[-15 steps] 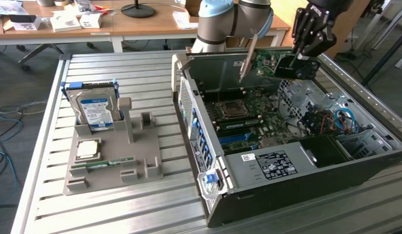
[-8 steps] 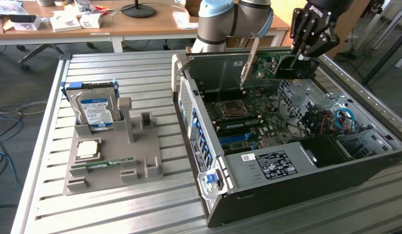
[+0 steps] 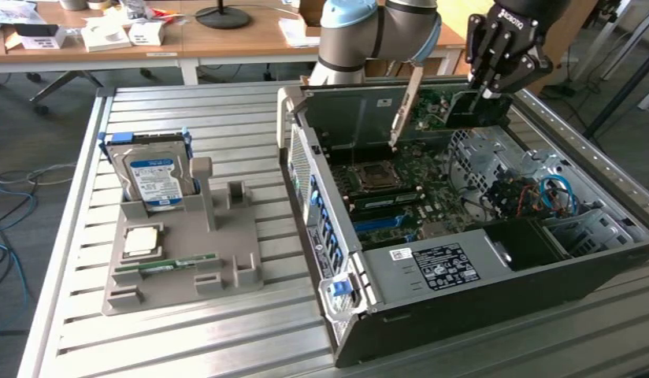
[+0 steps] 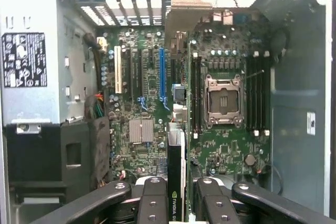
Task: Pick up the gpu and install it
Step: 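Insert the gpu into the slot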
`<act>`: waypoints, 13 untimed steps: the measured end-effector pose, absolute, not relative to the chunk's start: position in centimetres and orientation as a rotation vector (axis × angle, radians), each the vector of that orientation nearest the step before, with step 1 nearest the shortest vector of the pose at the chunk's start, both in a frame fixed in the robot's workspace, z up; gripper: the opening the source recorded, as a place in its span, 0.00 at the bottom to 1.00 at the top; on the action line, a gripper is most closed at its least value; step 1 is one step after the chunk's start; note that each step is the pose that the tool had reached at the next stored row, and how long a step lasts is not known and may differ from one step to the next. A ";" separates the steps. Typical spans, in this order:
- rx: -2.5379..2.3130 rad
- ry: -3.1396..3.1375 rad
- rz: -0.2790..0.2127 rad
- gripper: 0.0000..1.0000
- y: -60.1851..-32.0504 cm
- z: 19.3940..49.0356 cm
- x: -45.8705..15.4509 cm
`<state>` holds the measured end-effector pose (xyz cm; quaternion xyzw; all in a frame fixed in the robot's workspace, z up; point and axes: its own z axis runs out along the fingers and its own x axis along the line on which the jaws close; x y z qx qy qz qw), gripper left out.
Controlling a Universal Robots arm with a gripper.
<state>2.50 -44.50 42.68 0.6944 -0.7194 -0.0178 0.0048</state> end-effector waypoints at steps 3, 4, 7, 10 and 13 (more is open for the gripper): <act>2.178 -2.250 -0.056 0.26 -44.5 42.7 2.5; 2.180 -2.250 -0.056 0.26 -44.5 42.7 2.5; 2.193 -2.250 -0.058 0.26 -44.5 42.6 2.4; 2.203 -2.251 -0.058 0.26 -44.5 42.6 2.2; 2.207 -2.248 -0.057 0.26 -44.5 42.5 2.1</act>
